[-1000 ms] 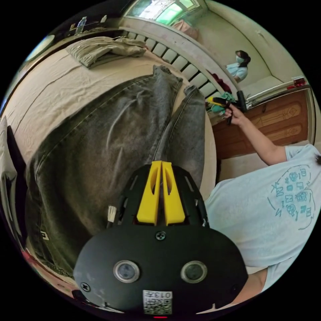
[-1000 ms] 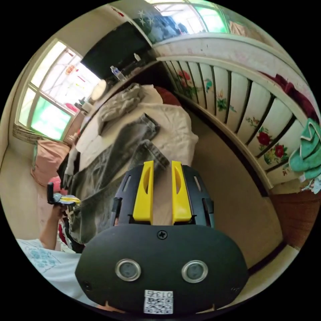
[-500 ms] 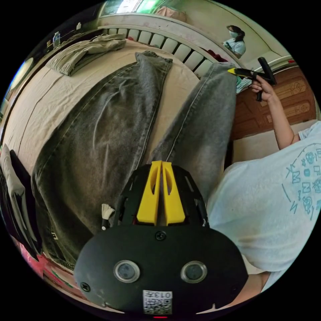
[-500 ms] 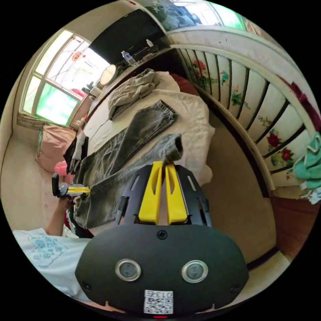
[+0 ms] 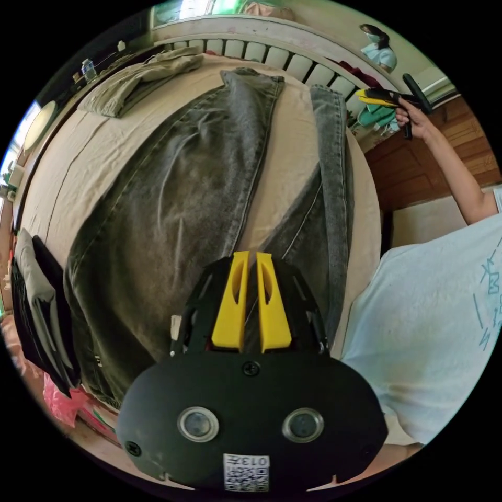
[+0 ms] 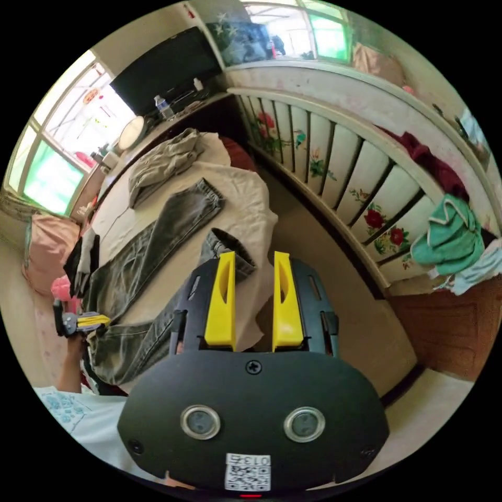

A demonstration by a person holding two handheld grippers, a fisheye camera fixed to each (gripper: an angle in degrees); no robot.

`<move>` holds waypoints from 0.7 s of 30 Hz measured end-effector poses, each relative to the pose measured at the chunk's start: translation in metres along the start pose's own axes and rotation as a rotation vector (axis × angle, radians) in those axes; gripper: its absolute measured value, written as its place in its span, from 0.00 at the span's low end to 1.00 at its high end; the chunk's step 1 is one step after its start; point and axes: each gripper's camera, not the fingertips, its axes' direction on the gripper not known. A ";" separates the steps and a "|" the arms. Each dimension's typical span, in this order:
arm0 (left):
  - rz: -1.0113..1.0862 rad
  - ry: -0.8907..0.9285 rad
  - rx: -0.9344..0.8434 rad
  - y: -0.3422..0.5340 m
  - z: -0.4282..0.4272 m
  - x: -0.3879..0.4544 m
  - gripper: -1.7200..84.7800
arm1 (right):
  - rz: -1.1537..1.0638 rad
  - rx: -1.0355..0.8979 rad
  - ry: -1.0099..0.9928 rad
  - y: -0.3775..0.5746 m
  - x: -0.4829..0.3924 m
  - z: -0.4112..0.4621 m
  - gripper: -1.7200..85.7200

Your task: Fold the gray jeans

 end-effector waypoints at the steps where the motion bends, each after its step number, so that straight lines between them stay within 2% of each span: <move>1: 0.017 0.007 -0.006 -0.002 0.005 0.005 0.08 | -0.002 -0.011 -0.020 -0.001 0.000 0.006 0.18; 3: 0.049 0.007 0.000 -0.006 0.012 0.014 0.10 | -0.001 -0.062 -0.141 -0.006 -0.004 0.031 0.19; 5: 0.084 -0.018 -0.049 -0.012 0.027 0.025 0.11 | 0.001 -0.088 -0.166 -0.012 -0.011 0.048 0.16; 7: 0.116 -0.070 -0.074 -0.015 0.035 0.033 0.08 | -0.006 -0.125 -0.175 -0.020 -0.017 0.064 0.08; 10: 0.180 -0.088 -0.107 -0.018 0.036 0.042 0.04 | -0.065 -0.177 -0.153 -0.037 -0.035 0.072 0.06; 12: 0.179 -0.098 -0.095 -0.018 0.026 0.045 0.03 | -0.244 -0.134 -0.131 -0.046 -0.066 0.047 0.05; 16: 0.101 -0.188 0.059 0.005 -0.016 0.047 0.02 | -0.487 0.042 -0.168 -0.036 -0.079 -0.015 0.05; 18: 0.014 -0.239 0.138 0.020 -0.031 0.040 0.02 | -0.425 0.005 -0.210 -0.033 -0.043 -0.023 0.04; 19: -0.040 -0.205 0.188 0.027 -0.035 0.032 0.02 | -0.377 -0.032 -0.202 -0.033 -0.031 -0.018 0.04; 21: -0.069 -0.067 0.177 0.027 -0.027 0.020 0.02 | -0.206 -0.159 -0.187 -0.026 0.009 0.015 0.04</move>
